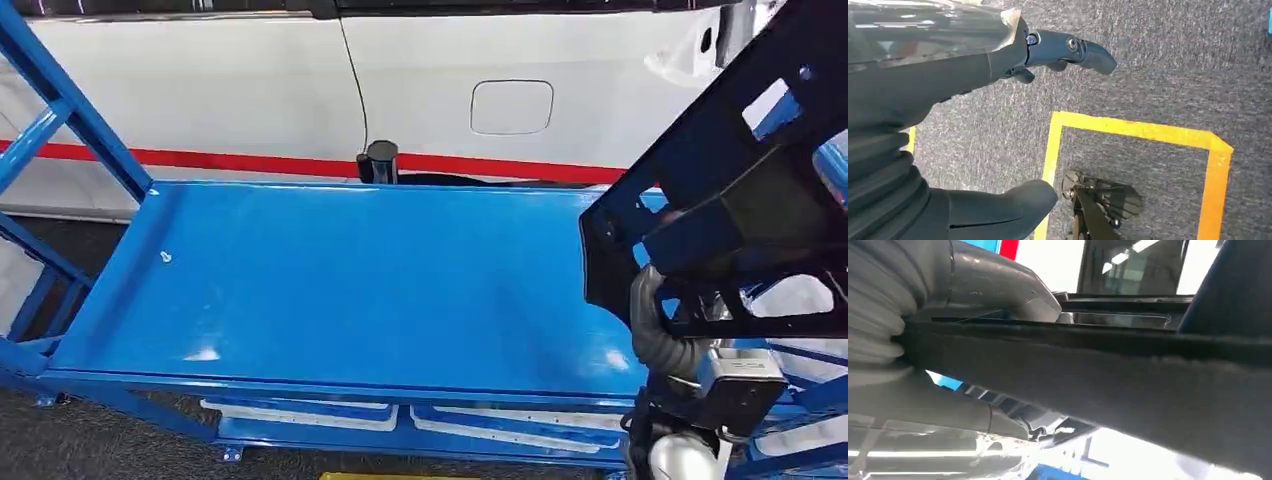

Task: Take the parts from the cabinet and place them on the table.

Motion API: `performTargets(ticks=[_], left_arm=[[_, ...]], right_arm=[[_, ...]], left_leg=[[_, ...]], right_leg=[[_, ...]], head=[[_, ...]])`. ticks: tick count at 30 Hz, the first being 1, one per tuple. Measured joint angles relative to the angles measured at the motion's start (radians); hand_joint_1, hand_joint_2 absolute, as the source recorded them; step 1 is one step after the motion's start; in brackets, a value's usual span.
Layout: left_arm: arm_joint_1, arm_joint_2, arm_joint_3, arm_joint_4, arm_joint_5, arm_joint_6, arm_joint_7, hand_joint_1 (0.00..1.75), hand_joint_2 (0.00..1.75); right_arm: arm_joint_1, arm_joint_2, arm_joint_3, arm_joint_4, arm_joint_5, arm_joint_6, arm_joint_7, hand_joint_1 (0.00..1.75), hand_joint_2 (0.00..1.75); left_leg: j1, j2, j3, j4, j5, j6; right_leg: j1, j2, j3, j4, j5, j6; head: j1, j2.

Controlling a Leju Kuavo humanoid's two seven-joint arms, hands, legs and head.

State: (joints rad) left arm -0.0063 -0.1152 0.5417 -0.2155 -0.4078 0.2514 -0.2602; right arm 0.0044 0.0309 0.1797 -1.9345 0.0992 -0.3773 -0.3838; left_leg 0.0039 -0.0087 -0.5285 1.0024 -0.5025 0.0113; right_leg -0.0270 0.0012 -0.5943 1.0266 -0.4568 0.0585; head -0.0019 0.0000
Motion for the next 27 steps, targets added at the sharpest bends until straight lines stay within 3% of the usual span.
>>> performTargets(ticks=[2, 3, 5, 6, 7, 8, 9, 11, 12, 13, 15, 16, 17, 18, 19, 20, 21, 22, 23, 24, 26, 27], left_arm=[[0.0, 0.003, 0.0, 0.0, -0.009, -0.01, 0.0, 0.0, 1.75], [0.0, 0.003, -0.001, 0.0, -0.012, -0.014, -0.002, 0.0, 1.75], [0.0, 0.004, -0.003, 0.0, -0.024, -0.025, -0.004, 0.0, 1.75], [0.002, 0.005, -0.004, 0.0, -0.029, -0.029, -0.004, 0.0, 1.75], [0.003, 0.006, -0.004, 0.0, -0.03, -0.03, -0.004, 0.0, 1.75], [0.003, 0.007, -0.005, 0.0, -0.031, -0.032, -0.004, 0.0, 1.75], [0.002, 0.008, -0.005, 0.0, -0.033, -0.033, -0.004, 0.0, 1.75], [0.001, 0.011, -0.007, 0.0, -0.035, -0.038, -0.006, 0.0, 1.75], [-0.002, 0.011, -0.008, 0.0, -0.037, -0.04, -0.008, 0.0, 1.75], [-0.003, 0.011, -0.009, 0.0, -0.04, -0.042, -0.011, 0.0, 1.75], [-0.003, 0.012, -0.01, 0.0, -0.041, -0.045, -0.015, 0.0, 1.75], [-0.004, 0.012, -0.01, 0.0, -0.042, -0.047, -0.015, 0.0, 1.75], [-0.005, 0.011, -0.01, 0.0, -0.042, -0.047, -0.016, 0.0, 1.75], [-0.006, 0.011, -0.011, 0.0, -0.043, -0.049, -0.016, 0.0, 1.75], [-0.006, 0.014, -0.013, 0.0, -0.043, -0.05, -0.016, 0.0, 1.75], [-0.006, 0.014, -0.015, 0.0, -0.043, -0.05, -0.016, 0.0, 1.75], [-0.006, 0.014, -0.016, 0.0, -0.045, -0.05, -0.016, 0.0, 1.75], [-0.006, 0.014, -0.018, 0.0, -0.046, -0.05, -0.016, 0.0, 1.75], [-0.006, 0.014, -0.018, 0.0, -0.046, -0.05, -0.016, 0.0, 1.75], [-0.006, 0.014, -0.018, 0.0, -0.046, -0.051, -0.016, 0.0, 1.75], [-0.007, 0.014, -0.018, 0.0, -0.046, -0.053, -0.016, 0.0, 1.75], [-0.007, 0.014, -0.018, 0.0, -0.046, -0.053, -0.016, 0.0, 1.75]], right_arm=[[0.007, -0.001, -0.008, -0.003, 0.0, -0.008, -0.001, 1.75, 1.75], [0.013, -0.001, -0.013, -0.009, 0.001, -0.017, -0.002, 1.75, 1.75], [0.028, -0.001, -0.024, -0.019, 0.002, -0.032, -0.003, 1.75, 1.75], [0.035, -0.001, -0.03, -0.022, 0.003, -0.035, -0.004, 1.75, 1.75], [0.043, -0.001, -0.037, -0.025, 0.003, -0.039, -0.004, 1.75, 1.75], [0.05, -0.001, -0.043, -0.029, 0.006, -0.041, -0.005, 1.75, 1.75], [0.056, -0.001, -0.049, -0.032, 0.009, -0.043, -0.005, 1.75, 1.75], [0.063, 0.0, -0.063, -0.039, 0.011, -0.049, -0.005, 1.75, 1.75], [0.065, 0.0, -0.068, -0.042, 0.012, -0.05, -0.006, 1.75, 1.75], [0.067, 0.0, -0.074, -0.045, 0.013, -0.051, -0.008, 1.75, 1.75], [0.072, 0.0, -0.081, -0.048, 0.014, -0.051, -0.011, 1.75, 1.75], [0.076, 0.001, -0.085, -0.051, 0.015, -0.051, -0.011, 1.75, 1.75], [0.08, 0.002, -0.09, -0.053, 0.015, -0.051, -0.011, 1.75, 1.75], [0.083, 0.001, -0.093, -0.054, 0.015, -0.052, -0.012, 1.75, 1.75], [0.085, 0.001, -0.096, -0.055, 0.016, -0.053, -0.013, 1.75, 1.75], [0.088, 0.001, -0.1, -0.056, 0.016, -0.053, -0.013, 1.75, 1.75], [0.093, 0.001, -0.105, -0.056, 0.016, -0.053, -0.015, 1.75, 1.75], [0.098, 0.001, -0.111, -0.056, 0.016, -0.053, -0.016, 1.75, 1.75], [0.103, 0.001, -0.115, -0.056, 0.016, -0.053, -0.016, 1.75, 1.75], [0.108, 0.001, -0.118, -0.056, 0.014, -0.053, -0.019, 1.75, 1.75], [0.111, 0.002, -0.121, -0.059, 0.011, -0.053, -0.023, 1.75, 1.75], [0.11, 0.001, -0.121, -0.061, 0.011, -0.053, -0.024, 1.75, 1.75]], left_leg=[[0.005, 0.002, -0.003, 0.012, -0.016, -0.011], [0.005, 0.003, -0.02, 0.05, -0.047, -0.015], [0.007, 0.004, -0.095, 0.214, -0.134, -0.022], [0.007, 0.004, -0.13, 0.289, -0.161, -0.024], [0.007, 0.004, -0.147, 0.322, -0.163, -0.025], [0.008, 0.004, -0.14, 0.304, -0.138, -0.024], [0.009, 0.004, -0.11, 0.242, -0.096, -0.023], [0.011, 0.005, -0.016, 0.058, -0.009, -0.018], [0.011, 0.003, 0.006, 0.014, -0.015, -0.017], [0.006, 0.001, 0.0, 0.01, -0.011, -0.01], [-0.001, 0.001, -0.005, 0.012, -0.006, 0.0], [-0.002, 0.001, -0.005, 0.008, 0.0, 0.008], [0.007, 0.005, -0.005, -0.002, 0.013, 0.025], [0.004, 0.005, -0.009, -0.003, 0.018, 0.033], [0.003, 0.006, -0.015, -0.003, 0.021, 0.037], [0.001, 0.008, -0.021, -0.003, 0.025, 0.041], [-0.001, 0.009, -0.028, -0.002, 0.029, 0.043], [-0.004, 0.009, -0.033, -0.002, 0.032, 0.043], [-0.005, 0.009, -0.036, -0.002, 0.035, 0.042], [-0.005, 0.009, -0.038, -0.001, 0.038, 0.041], [-0.005, 0.008, -0.039, 0.001, 0.041, 0.036], [-0.005, 0.009, -0.041, 0.003, 0.042, 0.034]], right_leg=[[-0.013, 0.0, 0.003, -0.005, 0.004, -0.012], [-0.012, -0.001, 0.003, -0.005, 0.001, -0.021], [-0.01, -0.003, 0.001, -0.005, 0.001, -0.028], [-0.009, -0.004, 0.0, -0.005, 0.001, -0.028], [-0.008, -0.004, 0.0, -0.005, 0.002, -0.031], [-0.008, -0.003, 0.0, -0.005, 0.002, -0.031], [-0.008, -0.002, 0.001, -0.005, 0.003, -0.031], [-0.01, 0.0, 0.005, -0.005, 0.003, -0.03], [-0.001, 0.0, 0.004, -0.003, 0.004, -0.027], [0.004, 0.0, 0.0, -0.002, 0.007, -0.023], [0.001, 0.0, 0.001, -0.011, 0.016, -0.009], [0.0, 0.0, 0.001, -0.015, 0.021, -0.001], [0.001, -0.001, -0.005, -0.006, 0.013, 0.004], [0.001, -0.001, -0.022, 0.023, -0.017, -0.005], [0.003, -0.001, -0.047, 0.09, -0.06, -0.016], [0.003, -0.001, -0.077, 0.171, -0.1, -0.021], [0.004, -0.001, -0.107, 0.255, -0.134, -0.023], [0.005, -0.001, -0.12, 0.303, -0.149, -0.019], [0.005, -0.001, -0.108, 0.299, -0.144, -0.012], [0.005, -0.001, -0.067, 0.241, -0.123, -0.004], [0.005, -0.001, 0.051, 0.048, -0.066, 0.006], [0.007, -0.001, 0.092, -0.03, -0.069, -0.003]], head=[[-0.001, 0.0], [-0.005, 0.0], [-0.007, 0.0], [-0.008, 0.0], [-0.007, 0.0], [-0.008, 0.0], [-0.008, 0.0], [-0.008, 0.0], [-0.008, 0.0], [-0.006, 0.0], [-0.005, 0.0], [-0.006, 0.0], [-0.004, 0.0], [-0.004, 0.0], [0.001, 0.0], [0.002, 0.0], [0.002, 0.0], [0.002, 0.0], [0.002, 0.0], [0.003, 0.0], [0.003, 0.0], [0.003, 0.0]])
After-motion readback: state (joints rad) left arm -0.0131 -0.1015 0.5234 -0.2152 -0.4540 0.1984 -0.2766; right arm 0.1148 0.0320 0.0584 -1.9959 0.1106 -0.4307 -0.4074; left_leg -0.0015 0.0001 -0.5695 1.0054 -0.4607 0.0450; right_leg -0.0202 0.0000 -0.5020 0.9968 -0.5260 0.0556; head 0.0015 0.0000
